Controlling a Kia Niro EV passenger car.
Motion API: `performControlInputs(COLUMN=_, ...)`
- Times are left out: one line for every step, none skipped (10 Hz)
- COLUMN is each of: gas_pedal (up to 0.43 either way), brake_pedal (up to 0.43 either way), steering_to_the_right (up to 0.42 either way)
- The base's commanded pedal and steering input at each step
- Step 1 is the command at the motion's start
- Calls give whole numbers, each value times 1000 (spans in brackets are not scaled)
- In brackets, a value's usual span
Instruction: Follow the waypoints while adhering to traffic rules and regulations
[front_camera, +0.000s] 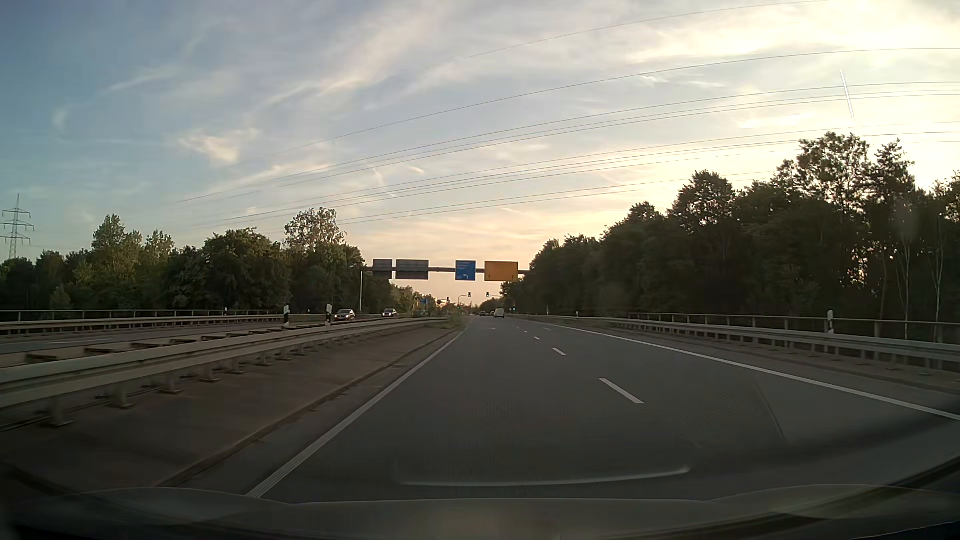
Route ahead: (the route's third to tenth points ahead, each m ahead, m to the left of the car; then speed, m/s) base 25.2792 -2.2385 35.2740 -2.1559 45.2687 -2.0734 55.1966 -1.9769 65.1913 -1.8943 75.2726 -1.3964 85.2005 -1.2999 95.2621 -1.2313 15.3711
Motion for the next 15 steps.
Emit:
performControlInputs(gas_pedal=0, brake_pedal=0, steering_to_the_right=3)
performControlInputs(gas_pedal=0, brake_pedal=0, steering_to_the_right=2)
performControlInputs(gas_pedal=0, brake_pedal=0, steering_to_the_right=2)
performControlInputs(gas_pedal=0, brake_pedal=0, steering_to_the_right=2)
performControlInputs(gas_pedal=0, brake_pedal=0, steering_to_the_right=2)
performControlInputs(gas_pedal=0, brake_pedal=0, steering_to_the_right=2)
performControlInputs(gas_pedal=0, brake_pedal=0, steering_to_the_right=2)
performControlInputs(gas_pedal=0, brake_pedal=0, steering_to_the_right=2)
performControlInputs(gas_pedal=0, brake_pedal=0, steering_to_the_right=2)
performControlInputs(gas_pedal=0, brake_pedal=0, steering_to_the_right=2)
performControlInputs(gas_pedal=0, brake_pedal=0, steering_to_the_right=1)
performControlInputs(gas_pedal=0, brake_pedal=0, steering_to_the_right=1)
performControlInputs(gas_pedal=0, brake_pedal=0, steering_to_the_right=0)
performControlInputs(gas_pedal=0, brake_pedal=0, steering_to_the_right=1)
performControlInputs(gas_pedal=0, brake_pedal=0, steering_to_the_right=0)
